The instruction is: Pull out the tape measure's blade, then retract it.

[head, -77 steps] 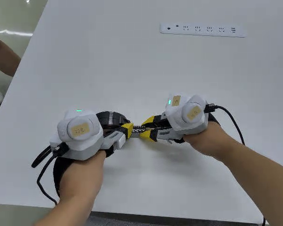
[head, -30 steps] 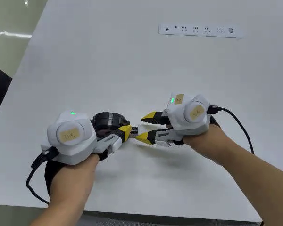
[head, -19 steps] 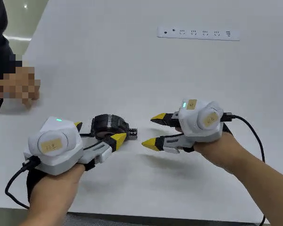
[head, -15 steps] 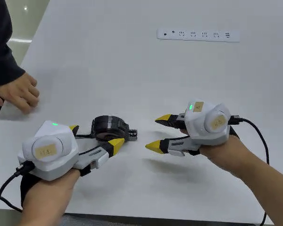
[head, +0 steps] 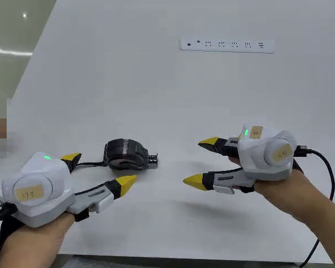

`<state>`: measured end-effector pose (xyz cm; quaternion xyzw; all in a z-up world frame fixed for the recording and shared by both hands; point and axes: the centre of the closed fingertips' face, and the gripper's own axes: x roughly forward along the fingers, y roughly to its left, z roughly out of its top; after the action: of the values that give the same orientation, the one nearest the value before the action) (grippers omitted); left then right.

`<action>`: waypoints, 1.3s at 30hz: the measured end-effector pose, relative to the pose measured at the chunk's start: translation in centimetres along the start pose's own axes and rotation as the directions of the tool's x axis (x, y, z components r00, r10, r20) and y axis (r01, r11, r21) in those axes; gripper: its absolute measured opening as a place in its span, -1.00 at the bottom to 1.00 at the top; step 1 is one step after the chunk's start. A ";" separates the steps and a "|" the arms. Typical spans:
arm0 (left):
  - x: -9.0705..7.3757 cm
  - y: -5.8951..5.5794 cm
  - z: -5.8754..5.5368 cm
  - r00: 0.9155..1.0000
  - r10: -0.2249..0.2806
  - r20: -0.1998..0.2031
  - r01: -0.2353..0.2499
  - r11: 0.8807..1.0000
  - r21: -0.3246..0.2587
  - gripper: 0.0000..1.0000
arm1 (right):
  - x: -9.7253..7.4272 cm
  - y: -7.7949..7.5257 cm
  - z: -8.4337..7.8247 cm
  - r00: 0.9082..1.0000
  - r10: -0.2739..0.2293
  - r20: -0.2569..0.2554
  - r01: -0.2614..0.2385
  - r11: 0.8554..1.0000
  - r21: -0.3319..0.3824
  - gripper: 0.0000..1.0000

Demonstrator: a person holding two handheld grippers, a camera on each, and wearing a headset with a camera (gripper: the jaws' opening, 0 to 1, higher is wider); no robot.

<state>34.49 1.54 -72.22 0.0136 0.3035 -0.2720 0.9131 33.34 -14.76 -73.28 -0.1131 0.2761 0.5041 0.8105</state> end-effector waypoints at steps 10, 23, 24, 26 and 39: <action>-1.6 -0.7 -0.2 0.999 -0.049 0.009 0.049 0.998 0.036 0.64 | -2.9 0.3 -0.9 0.998 -0.063 0.011 0.062 0.998 0.023 0.22; -3.9 -1.3 -0.9 0.996 -0.092 -0.009 0.093 0.990 0.110 0.76 | -6.9 1.0 -2.9 0.990 -0.140 0.000 0.140 0.987 0.080 0.39; -4.1 -1.3 -0.9 0.995 -0.098 -0.004 0.098 0.989 0.111 0.77 | -7.1 1.2 -3.0 0.990 -0.141 0.000 0.140 0.986 0.090 0.40; -4.3 -1.3 -0.9 0.995 -0.100 -0.005 0.099 0.989 0.114 0.79 | -7.5 1.3 -3.2 0.988 -0.153 -0.002 0.153 0.984 0.090 0.41; -6.4 -1.1 -1.5 0.994 -0.111 -0.006 0.111 0.983 0.146 0.84 | -10.4 2.0 -4.7 0.979 -0.203 -0.012 0.203 0.971 0.129 0.50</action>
<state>28.91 4.02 -69.68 0.0634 0.2819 -0.3441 0.8934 26.46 -23.89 -71.11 -0.0876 0.2947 0.3999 0.8634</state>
